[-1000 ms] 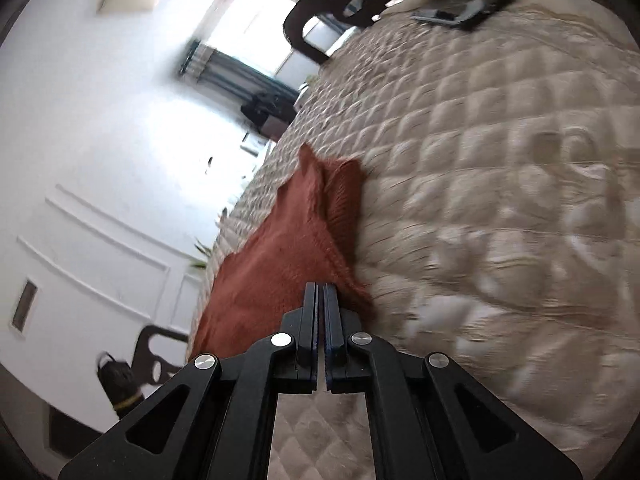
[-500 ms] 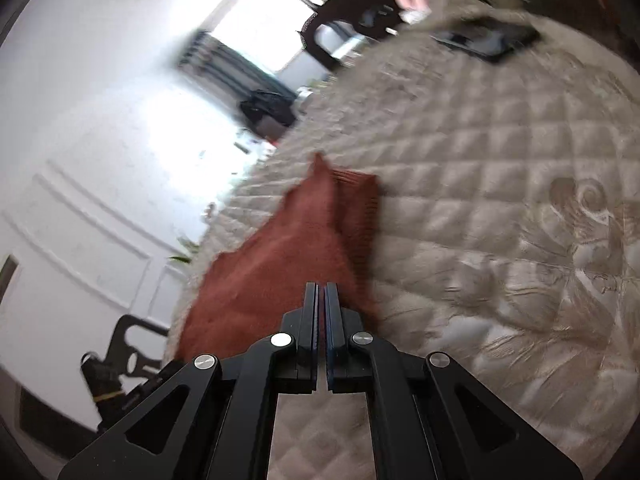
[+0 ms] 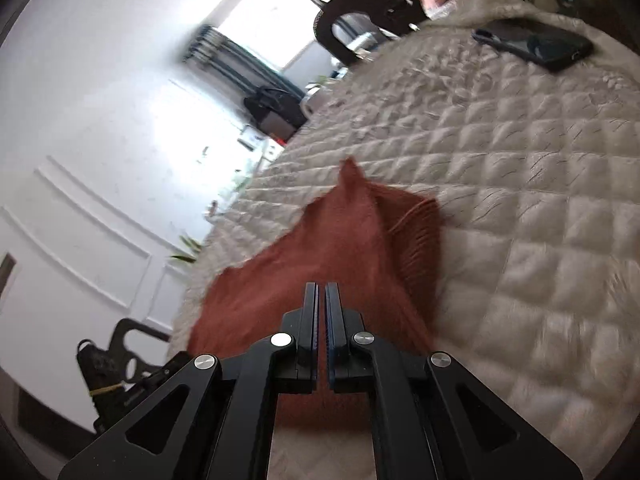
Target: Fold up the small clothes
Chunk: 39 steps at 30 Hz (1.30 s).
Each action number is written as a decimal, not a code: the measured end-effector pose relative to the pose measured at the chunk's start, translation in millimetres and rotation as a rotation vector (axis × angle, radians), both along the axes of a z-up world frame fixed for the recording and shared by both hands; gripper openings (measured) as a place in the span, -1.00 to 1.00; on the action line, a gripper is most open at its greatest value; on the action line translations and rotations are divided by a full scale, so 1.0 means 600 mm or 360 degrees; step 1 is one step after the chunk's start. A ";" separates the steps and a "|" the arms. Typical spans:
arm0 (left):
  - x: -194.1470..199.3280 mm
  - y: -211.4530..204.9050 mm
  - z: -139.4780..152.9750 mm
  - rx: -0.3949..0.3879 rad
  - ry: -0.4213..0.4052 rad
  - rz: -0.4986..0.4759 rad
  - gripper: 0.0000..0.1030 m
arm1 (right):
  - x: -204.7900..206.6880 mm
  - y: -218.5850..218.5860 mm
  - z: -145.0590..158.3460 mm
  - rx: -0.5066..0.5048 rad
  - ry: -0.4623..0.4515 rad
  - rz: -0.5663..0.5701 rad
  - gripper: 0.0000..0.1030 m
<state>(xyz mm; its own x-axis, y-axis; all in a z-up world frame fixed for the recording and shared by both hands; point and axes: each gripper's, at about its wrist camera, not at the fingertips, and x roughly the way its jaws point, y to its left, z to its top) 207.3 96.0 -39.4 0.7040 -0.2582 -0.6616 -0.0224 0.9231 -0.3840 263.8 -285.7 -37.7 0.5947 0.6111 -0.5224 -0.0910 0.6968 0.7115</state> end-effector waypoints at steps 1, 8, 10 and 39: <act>-0.002 0.004 -0.003 -0.0029 -0.0015 0.0001 -0.33 | 0.013 -0.007 -0.013 -0.0020 0.0034 -0.0045 -0.96; -0.018 0.004 0.016 0.0038 -0.0046 0.0024 -0.32 | 0.007 -0.048 -0.015 0.0035 0.0040 -0.0146 -0.98; -0.006 0.001 0.023 0.0107 -0.0053 0.0046 -0.31 | 0.012 -0.031 0.006 -0.0043 -0.0012 -0.0107 -0.98; -0.054 -0.053 0.015 0.0469 0.0005 0.0042 -0.06 | -0.043 0.224 0.052 -0.0821 -0.0314 0.0448 -0.74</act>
<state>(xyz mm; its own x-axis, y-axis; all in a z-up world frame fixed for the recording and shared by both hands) 174.8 63.9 -30.7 0.7055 -0.0361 -0.7078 -0.0488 0.9939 -0.0993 237.9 -151.2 -6.4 0.5629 0.4563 -0.6892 -0.4166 0.8768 0.2402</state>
